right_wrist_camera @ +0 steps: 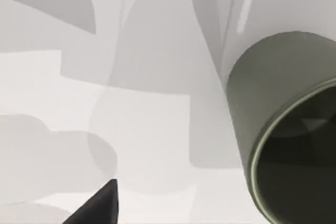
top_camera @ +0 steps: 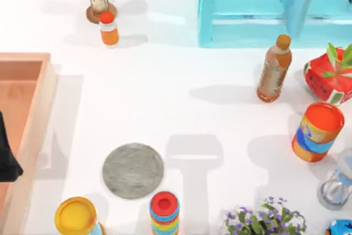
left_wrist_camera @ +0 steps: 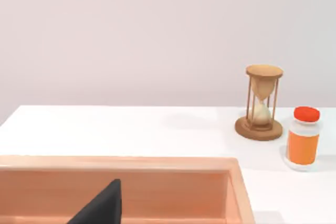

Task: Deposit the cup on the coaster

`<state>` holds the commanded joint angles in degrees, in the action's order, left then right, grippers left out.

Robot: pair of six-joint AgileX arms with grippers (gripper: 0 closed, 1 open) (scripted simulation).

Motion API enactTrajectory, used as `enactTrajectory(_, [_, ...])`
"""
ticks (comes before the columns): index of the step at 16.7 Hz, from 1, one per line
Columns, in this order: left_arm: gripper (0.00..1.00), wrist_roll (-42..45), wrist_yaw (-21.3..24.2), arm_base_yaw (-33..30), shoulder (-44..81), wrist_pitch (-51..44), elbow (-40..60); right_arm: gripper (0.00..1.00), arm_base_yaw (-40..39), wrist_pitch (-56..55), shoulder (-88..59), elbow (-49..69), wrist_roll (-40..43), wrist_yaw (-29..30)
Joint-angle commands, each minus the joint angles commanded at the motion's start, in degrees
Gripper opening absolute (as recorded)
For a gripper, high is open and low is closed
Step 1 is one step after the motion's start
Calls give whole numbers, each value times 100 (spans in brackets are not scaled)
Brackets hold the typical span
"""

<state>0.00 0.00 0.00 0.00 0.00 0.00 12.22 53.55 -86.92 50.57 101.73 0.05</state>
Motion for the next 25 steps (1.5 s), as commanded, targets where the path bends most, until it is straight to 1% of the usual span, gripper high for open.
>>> enactTrajectory(4, [100,0,0,0,0,0,0,100,-162,-680,-134,-544,-168,-6])
enactTrajectory(9, [100,0,0,0,0,0,0,100,-190,-720,-130,-590,-195,-9])
enactTrajectory(22, [100,0,0,0,0,0,0,2,-190,-720,-130,-590,-195,-9])
enactTrajectory(23, [100,0,0,0,0,0,0,0,-190,-720,-130,-590,-195,-9])
enactTrajectory(25, [100,0,0,0,0,0,0,0,-190,-720,-130,-590,-195,-9])
